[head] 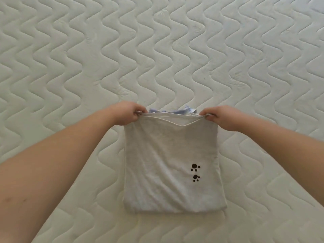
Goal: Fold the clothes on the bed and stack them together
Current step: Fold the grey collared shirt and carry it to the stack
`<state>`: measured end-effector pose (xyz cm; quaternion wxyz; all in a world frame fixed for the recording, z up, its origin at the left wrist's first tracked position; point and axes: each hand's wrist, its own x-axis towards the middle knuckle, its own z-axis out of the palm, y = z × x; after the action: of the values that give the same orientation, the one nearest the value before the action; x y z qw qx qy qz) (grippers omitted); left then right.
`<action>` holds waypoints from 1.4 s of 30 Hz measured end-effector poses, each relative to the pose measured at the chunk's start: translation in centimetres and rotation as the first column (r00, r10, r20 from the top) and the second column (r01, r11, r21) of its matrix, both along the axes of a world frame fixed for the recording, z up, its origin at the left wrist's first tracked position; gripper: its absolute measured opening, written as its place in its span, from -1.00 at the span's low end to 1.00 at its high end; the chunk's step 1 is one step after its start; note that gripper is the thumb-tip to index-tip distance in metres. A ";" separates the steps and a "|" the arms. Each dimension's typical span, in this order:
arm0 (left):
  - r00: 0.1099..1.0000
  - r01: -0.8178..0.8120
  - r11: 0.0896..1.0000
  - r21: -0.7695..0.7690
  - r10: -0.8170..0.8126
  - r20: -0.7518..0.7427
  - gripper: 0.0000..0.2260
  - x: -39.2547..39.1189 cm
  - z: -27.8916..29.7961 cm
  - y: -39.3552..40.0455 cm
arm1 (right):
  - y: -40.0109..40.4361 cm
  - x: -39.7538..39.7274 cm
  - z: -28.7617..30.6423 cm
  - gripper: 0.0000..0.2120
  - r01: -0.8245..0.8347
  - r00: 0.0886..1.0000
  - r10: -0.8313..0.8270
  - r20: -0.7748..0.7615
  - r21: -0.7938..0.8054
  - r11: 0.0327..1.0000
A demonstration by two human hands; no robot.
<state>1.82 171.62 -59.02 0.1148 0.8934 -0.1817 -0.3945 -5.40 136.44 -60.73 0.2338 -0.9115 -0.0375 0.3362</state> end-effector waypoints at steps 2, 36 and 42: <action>0.998 -0.060 0.998 -0.032 0.060 0.008 -0.58 0.6 -2.6 0.2 | 0.3 1.0 -2.4 -0.74 0.068 0.997 -0.068 0.030 0.013 0.998; 0.997 0.077 0.994 0.075 -0.077 -0.010 -0.66 0.9 -2.5 -2.6 | 4.4 3.4 -1.6 -0.66 -0.077 0.997 0.081 0.017 -0.180 0.981; 0.980 0.145 0.989 0.032 -0.148 0.132 -0.71 -2.0 8.3 -1.9 | 3.6 0.6 8.3 -0.75 -0.068 0.991 0.087 0.105 -0.172 0.983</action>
<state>-0.18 169.68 -50.68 0.0630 0.9033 -0.2499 -0.3428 -4.84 140.00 -52.38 0.1405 -0.9433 -0.0578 0.2952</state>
